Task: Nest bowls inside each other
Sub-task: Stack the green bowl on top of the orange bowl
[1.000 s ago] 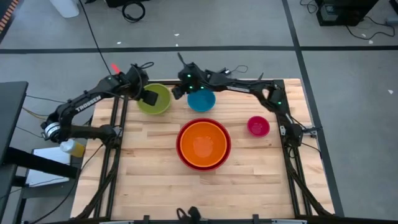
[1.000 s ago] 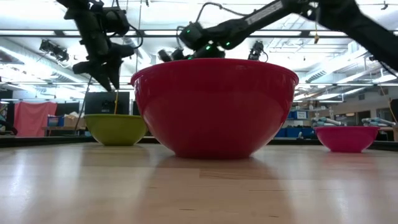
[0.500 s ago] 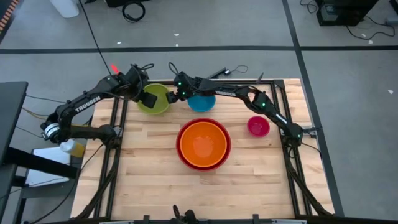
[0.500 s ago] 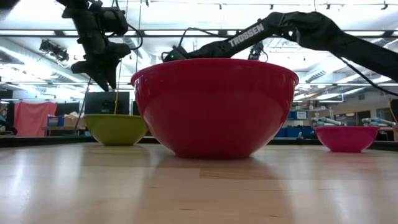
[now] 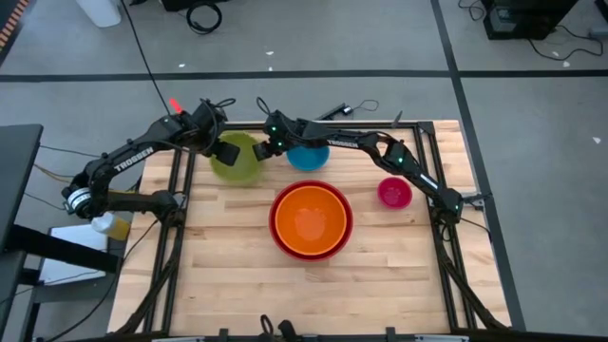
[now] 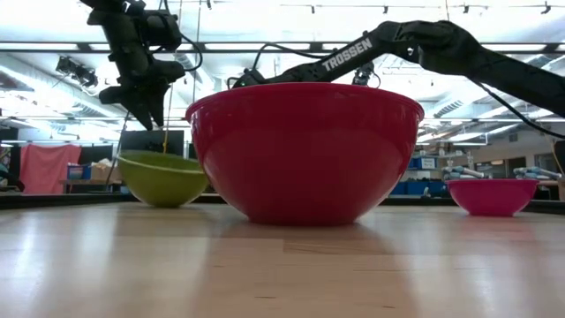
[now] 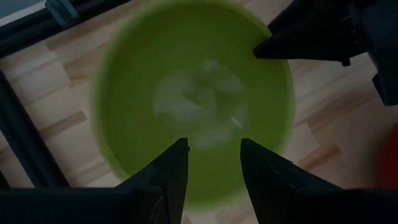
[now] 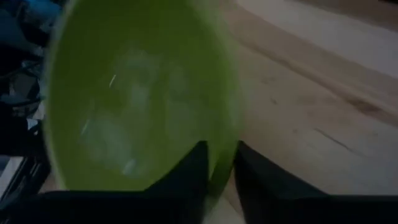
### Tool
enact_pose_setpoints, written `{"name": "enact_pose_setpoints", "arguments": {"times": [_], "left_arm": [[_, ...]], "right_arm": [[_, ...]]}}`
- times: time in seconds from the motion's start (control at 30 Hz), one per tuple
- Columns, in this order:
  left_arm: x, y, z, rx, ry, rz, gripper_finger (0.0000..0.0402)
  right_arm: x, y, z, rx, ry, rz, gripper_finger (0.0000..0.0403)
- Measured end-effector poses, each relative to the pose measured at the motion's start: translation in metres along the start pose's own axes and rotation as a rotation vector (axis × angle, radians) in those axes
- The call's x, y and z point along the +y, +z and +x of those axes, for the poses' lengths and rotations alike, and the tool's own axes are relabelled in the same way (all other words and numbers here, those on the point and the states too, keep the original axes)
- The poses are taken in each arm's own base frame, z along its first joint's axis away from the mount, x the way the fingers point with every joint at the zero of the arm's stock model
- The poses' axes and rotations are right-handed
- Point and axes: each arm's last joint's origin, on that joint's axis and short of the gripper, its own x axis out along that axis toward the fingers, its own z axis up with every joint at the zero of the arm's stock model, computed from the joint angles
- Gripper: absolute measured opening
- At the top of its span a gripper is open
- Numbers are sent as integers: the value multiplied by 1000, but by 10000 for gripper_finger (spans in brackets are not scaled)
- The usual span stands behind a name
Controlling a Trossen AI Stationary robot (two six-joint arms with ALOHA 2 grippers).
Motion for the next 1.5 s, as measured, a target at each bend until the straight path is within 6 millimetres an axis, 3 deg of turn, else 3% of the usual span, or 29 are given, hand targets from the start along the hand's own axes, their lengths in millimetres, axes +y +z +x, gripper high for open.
{"name": "enact_pose_setpoints", "arguments": {"times": [0.1,0.27,0.47,0.6,0.87,1.07,1.23,1.5], "left_arm": [[0,0,0,0,0,-19,151],[-2,-1,-2,-3,-5,-21,151],[-8,-1,-9,-64,-67,-25,151],[-16,3,-22,-198,-146,-27,151],[-31,13,-52,-510,-340,106,151],[-44,15,-80,-713,-570,260,151],[-50,16,-94,-819,-667,350,151],[-51,15,-89,-796,-644,401,151]], "right_arm": [[1,-1,-1,29,24,-17,27],[16,7,-25,17,22,-64,28],[41,24,-89,-17,-44,-197,26],[52,33,-139,-44,-121,-281,26],[39,41,-220,16,-303,-314,26],[26,27,-250,145,-571,-325,26],[45,6,-272,221,-569,-340,26],[86,-35,-291,294,-521,-349,27]]}}
